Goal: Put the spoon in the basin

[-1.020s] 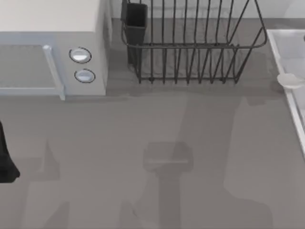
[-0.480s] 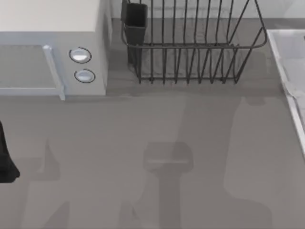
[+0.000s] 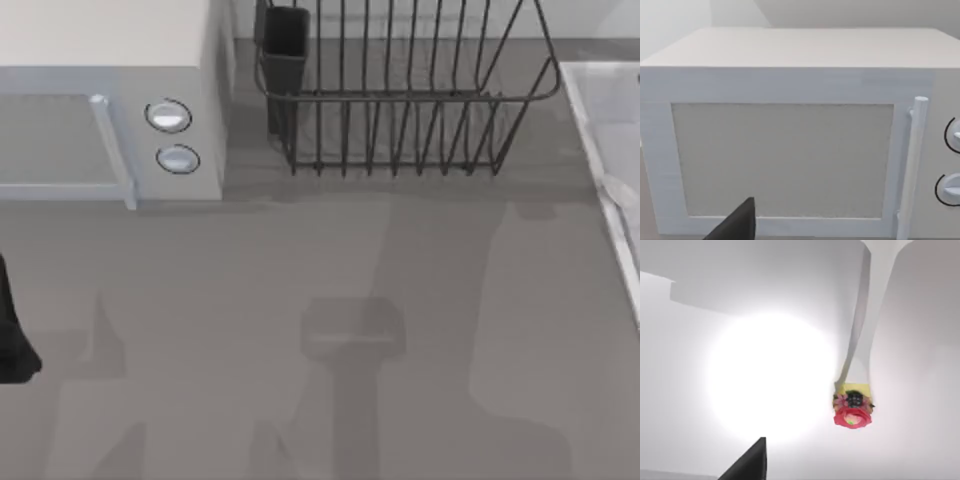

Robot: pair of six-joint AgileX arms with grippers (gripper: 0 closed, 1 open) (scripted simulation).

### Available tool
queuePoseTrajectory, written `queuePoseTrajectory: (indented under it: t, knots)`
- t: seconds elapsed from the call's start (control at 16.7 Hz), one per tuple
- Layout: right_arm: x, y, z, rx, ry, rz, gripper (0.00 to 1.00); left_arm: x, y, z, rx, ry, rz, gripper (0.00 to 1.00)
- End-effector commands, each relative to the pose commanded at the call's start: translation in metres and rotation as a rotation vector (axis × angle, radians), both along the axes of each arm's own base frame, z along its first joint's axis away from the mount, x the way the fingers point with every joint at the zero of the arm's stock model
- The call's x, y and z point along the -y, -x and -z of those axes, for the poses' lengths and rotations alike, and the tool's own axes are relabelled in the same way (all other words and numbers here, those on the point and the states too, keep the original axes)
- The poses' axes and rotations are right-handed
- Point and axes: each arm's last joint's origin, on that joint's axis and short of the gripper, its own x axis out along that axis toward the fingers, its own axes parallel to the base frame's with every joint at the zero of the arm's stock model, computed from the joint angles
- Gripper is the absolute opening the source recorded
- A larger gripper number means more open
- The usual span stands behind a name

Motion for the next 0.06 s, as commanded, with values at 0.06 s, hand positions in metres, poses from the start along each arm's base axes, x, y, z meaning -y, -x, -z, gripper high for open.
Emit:
queuePoseTrajectory:
  t: [0.06]
  knots:
    - [0.0, 0.0, 0.0, 0.0, 0.0, 0.0, 1.0, 0.0, 0.0, 0.0, 0.0, 0.0, 0.0, 1.0]
